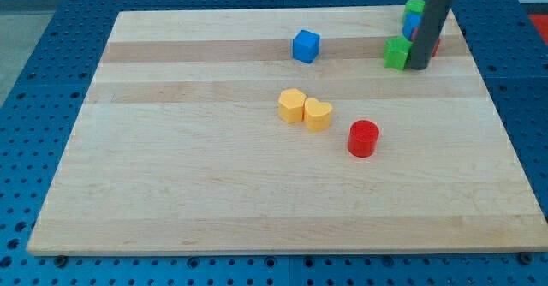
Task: Move the green star to the top center
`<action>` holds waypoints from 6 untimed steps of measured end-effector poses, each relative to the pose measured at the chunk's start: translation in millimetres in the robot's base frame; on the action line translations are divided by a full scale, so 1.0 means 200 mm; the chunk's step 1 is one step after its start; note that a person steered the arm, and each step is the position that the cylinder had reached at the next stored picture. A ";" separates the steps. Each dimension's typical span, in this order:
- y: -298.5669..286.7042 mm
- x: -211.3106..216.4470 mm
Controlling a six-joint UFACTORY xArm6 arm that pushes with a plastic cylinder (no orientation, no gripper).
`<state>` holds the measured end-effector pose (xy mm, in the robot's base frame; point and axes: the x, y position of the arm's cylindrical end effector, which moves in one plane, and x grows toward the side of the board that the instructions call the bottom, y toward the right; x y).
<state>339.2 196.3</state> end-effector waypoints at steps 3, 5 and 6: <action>-0.20 0.03; -0.14 0.03; -0.11 0.01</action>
<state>340.6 174.7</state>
